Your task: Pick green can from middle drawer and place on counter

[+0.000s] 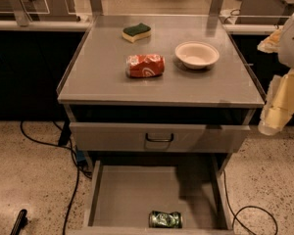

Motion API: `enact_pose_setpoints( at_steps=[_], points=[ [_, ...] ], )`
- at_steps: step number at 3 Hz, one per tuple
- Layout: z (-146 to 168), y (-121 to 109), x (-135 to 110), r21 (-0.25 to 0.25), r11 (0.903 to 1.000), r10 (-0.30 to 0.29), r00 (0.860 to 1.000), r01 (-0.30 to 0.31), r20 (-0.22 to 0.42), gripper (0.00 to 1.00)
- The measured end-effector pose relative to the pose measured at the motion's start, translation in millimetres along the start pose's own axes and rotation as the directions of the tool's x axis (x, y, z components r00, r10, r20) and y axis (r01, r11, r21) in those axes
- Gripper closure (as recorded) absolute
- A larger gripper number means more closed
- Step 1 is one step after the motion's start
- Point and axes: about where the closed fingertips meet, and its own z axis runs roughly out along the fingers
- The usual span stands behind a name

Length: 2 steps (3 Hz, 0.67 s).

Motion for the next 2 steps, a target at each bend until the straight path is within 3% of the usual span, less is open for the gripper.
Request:
enact_pose_setpoints(
  at_steps=[1, 2],
  points=[
    [2.8, -0.2, -0.2, 0.012, 0.9999, 0.008, 1.000, -0.008, 0.011, 0.00],
    [33.6, 15.9, 10.0, -0.003, 0.9963, 0.086, 0.994, -0.086, 0.069, 0.00]
  ],
)
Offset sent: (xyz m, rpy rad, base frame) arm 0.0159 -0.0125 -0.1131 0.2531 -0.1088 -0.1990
